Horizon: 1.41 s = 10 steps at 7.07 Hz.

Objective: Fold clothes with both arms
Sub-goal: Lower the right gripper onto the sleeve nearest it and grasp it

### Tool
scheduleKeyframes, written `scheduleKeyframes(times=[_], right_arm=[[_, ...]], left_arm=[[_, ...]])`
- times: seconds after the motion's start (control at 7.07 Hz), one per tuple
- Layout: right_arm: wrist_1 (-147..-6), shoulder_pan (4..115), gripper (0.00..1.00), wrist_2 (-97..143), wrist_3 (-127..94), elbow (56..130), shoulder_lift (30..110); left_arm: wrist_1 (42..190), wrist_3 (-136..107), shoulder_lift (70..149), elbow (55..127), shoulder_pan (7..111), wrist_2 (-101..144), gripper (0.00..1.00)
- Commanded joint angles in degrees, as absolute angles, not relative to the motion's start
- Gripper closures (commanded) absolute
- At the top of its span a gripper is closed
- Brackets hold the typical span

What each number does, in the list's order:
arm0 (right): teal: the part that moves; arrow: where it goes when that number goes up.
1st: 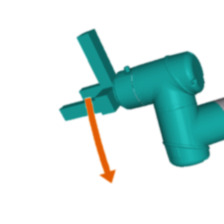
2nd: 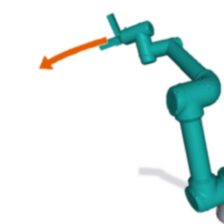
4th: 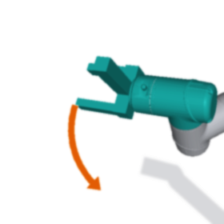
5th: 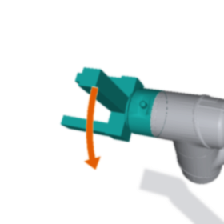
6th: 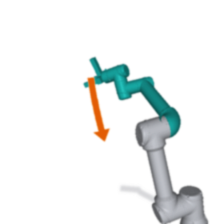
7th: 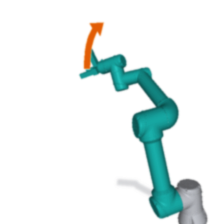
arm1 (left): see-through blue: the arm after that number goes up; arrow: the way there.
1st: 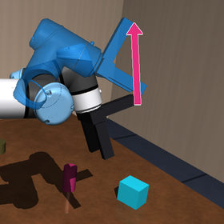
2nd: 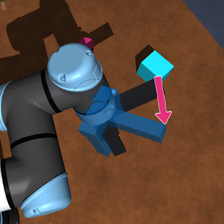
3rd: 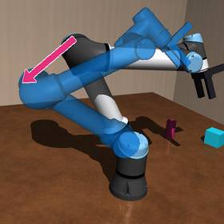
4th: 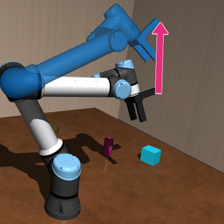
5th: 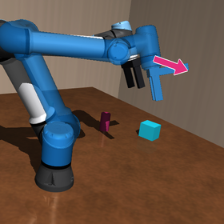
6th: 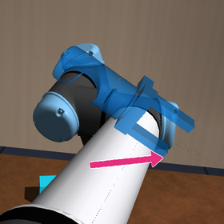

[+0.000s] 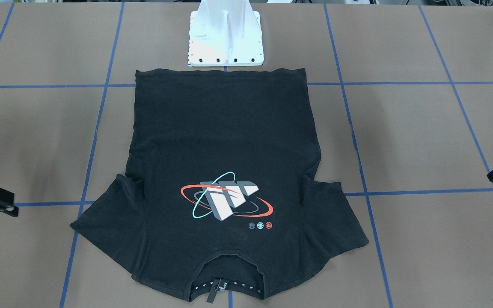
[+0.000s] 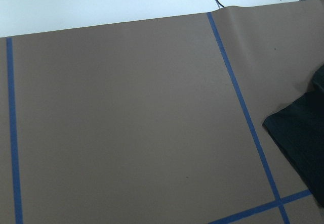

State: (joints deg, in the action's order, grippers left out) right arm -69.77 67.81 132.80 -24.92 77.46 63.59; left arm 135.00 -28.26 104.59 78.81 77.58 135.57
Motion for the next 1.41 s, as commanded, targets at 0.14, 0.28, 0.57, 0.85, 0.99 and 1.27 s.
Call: scheduleKeyframes(times=[0.14,0.28,0.57,0.85,0.99,1.27], right_arm=[[-58.0,62.3,0.02,131.7,-28.9,73.4,61.5],[-57.5,60.1,0.02,128.4,-28.8,73.1,60.8],[-57.0,57.6,0.09,123.9,-28.7,72.4,60.7],[-57.0,57.4,0.17,124.1,-28.5,70.8,60.7],[-57.0,57.2,0.17,124.0,-28.4,69.7,60.7],[-57.0,57.0,0.18,124.2,-28.4,68.8,60.7]], left_arm=[[138.5,-30.1,104.8,77.3,77.0,134.0,0.00],[138.5,-30.1,104.8,77.2,77.0,134.0,0.00],[138.5,-30.2,104.8,77.3,77.0,134.0,0.00],[138.5,-30.5,104.8,77.4,77.0,134.0,0.00],[138.5,-30.5,104.8,77.4,77.0,134.0,0.00],[138.5,-30.6,104.8,77.5,77.0,134.0,0.00]])
